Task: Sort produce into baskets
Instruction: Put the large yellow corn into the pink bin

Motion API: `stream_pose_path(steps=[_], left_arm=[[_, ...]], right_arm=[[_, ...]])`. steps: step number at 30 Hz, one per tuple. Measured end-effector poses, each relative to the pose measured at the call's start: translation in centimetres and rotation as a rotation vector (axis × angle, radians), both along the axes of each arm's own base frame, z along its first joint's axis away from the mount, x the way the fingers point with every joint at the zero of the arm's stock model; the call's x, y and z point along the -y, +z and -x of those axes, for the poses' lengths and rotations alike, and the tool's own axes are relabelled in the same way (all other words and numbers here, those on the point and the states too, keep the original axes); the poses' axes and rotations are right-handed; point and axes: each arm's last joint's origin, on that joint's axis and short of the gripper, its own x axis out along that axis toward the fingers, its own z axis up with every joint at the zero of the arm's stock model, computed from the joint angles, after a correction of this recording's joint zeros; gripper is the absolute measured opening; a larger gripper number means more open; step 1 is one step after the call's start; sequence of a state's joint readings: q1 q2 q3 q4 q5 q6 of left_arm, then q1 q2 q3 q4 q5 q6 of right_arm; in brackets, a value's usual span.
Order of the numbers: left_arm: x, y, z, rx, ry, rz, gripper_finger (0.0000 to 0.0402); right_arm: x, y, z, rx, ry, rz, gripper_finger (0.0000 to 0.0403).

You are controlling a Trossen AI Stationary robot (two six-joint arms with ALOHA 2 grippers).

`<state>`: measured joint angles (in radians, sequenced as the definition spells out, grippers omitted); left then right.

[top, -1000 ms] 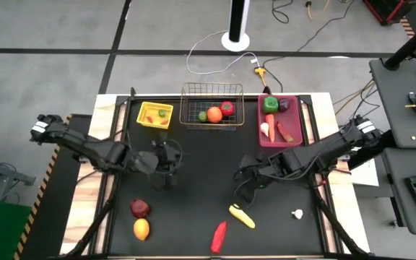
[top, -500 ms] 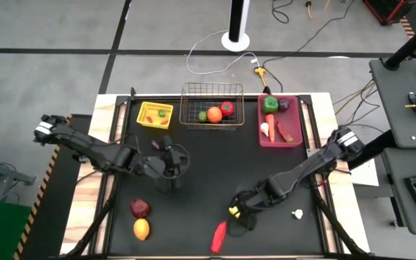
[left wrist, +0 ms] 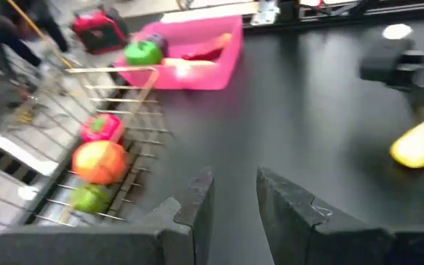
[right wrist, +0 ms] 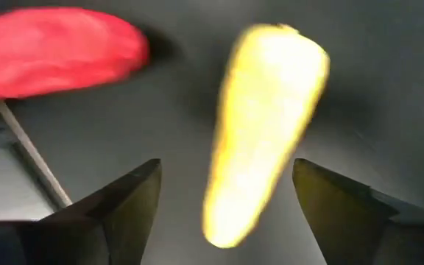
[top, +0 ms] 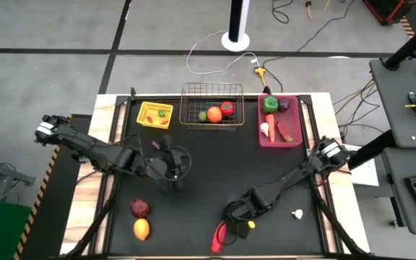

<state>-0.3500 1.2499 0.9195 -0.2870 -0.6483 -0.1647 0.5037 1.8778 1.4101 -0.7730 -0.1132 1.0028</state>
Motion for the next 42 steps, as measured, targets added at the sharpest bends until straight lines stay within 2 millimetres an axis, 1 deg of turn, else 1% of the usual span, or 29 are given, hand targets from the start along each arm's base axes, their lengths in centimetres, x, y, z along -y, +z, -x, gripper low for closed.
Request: stream_pose_path(steps=[6,9,14,17,21,24,28,31,35,39,42], left_arm=[[-0.4,0.7,0.5,0.029,0.061,-0.063,0.0087],[-0.4,0.7,0.5,0.027,0.071,-0.072,0.0087],[-0.4,0.6,0.5,0.020,0.071,-0.074,0.0087],[-0.4,0.5,0.6,0.018,0.074,-0.070,0.0087],[-0.5,0.5,0.6,0.011,0.075,-0.071,0.0087],[-0.5,0.3,0.7,-0.008,0.076,-0.076,0.0087],[-0.5,0.1,0.8,-0.022,0.089,-0.061,0.0087],[-0.6,0.1,0.9,-0.015,0.105,-0.037,0.0087],[-0.6,0.0,0.9,-0.008,0.116,-0.018,0.0087],[-0.6,0.1,0.9,-0.003,0.118,-0.014,0.0087],[-0.5,0.2,0.8,0.013,0.117,-0.009,0.0087]], right_arm=[[0.2,-0.6,-0.3,0.014,0.016,0.010,0.0274],[0.3,-1.0,-0.6,0.015,0.016,0.011,0.0256],[0.8,-2.5,-1.3,0.007,0.060,0.019,0.0224],[1.1,-2.6,-1.6,0.003,0.069,-0.015,0.0203],[1.3,-2.2,-1.6,0.010,0.068,-0.018,0.0156],[1.5,-1.3,-1.2,0.004,0.067,-0.016,0.0120],[2.3,0.7,-0.3,-0.017,0.062,-0.018,0.0119],[3.8,2.8,0.5,-0.029,0.030,0.008,0.0119],[7.0,6.0,1.8,-0.011,-0.061,0.106,0.0124],[11.4,8.9,3.4,-0.016,-0.234,0.223,0.0130],[15.4,10.5,4.6,-0.020,-0.365,0.349,0.0130]])
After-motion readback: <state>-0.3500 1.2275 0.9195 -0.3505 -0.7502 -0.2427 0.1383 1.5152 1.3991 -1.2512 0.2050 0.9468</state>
